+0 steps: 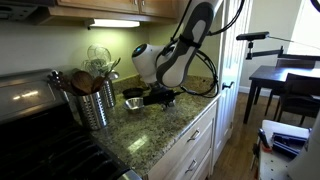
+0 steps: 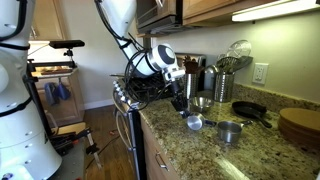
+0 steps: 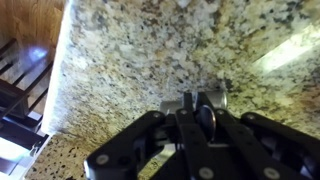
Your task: Seperate the silver pots.
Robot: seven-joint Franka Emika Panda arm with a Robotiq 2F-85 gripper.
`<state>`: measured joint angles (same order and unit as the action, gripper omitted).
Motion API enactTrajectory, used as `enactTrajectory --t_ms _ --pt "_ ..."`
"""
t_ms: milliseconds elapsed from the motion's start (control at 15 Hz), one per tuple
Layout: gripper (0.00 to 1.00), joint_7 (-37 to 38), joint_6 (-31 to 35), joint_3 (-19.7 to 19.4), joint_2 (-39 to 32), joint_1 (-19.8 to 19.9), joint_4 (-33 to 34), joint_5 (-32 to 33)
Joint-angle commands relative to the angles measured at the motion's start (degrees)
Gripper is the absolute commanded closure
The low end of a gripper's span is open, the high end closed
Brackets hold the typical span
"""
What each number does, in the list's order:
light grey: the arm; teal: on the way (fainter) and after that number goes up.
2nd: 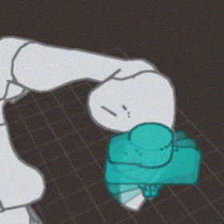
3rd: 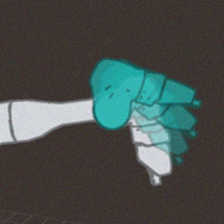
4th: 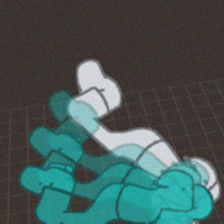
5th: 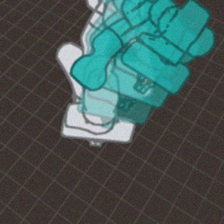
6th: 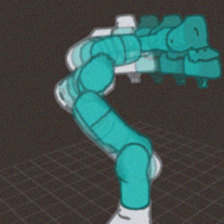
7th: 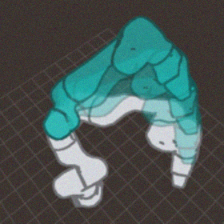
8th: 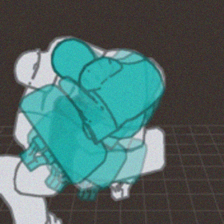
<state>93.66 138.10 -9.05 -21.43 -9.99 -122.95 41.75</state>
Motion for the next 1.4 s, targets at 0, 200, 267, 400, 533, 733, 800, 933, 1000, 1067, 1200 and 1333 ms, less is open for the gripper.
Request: enactTrajectory --t_ms 0,200,267,400,533,733,800,933,1000,1067,1200,1333 --pt "0.94 2.86 0.05 -0.39 2.30 1.08 -1.35 1.83" --pt "0.94 3.45 0.41 -0.73 2.28 1.66 -1.57 1.75" --pt "0.94 3.51 1.00 -0.80 2.33 2.06 -1.81 1.63" --pt "0.93 3.43 2.64 -0.83 2.42 2.87 -2.27 1.39" --pt "0.92 3.28 5.31 -0.90 2.77 3.74 -3.09 1.31" --pt "0.92 2.90 7.87 -1.59 3.74 4.35 -4.44 1.68" --pt "0.92 2.96 8.18 -1.85 4.72 4.27 -5.47 1.87" --pt "0.92 2.99 8.88 -2.18 6.31 4.25 -7.29 2.28" --pt "0.92 2.79 9.19 -2.23 7.15 4.33 -8.10 2.28" --pt "0.92 2.91 9.60 -2.31 8.66 4.41 -9.54 2.55" --pt "0.92 3.26 10.99 -2.29 11.59 4.92 -12.21 2.94" --pt "0.92 3.38 11.87 -2.21 14.45 5.55 -14.76 3.77"
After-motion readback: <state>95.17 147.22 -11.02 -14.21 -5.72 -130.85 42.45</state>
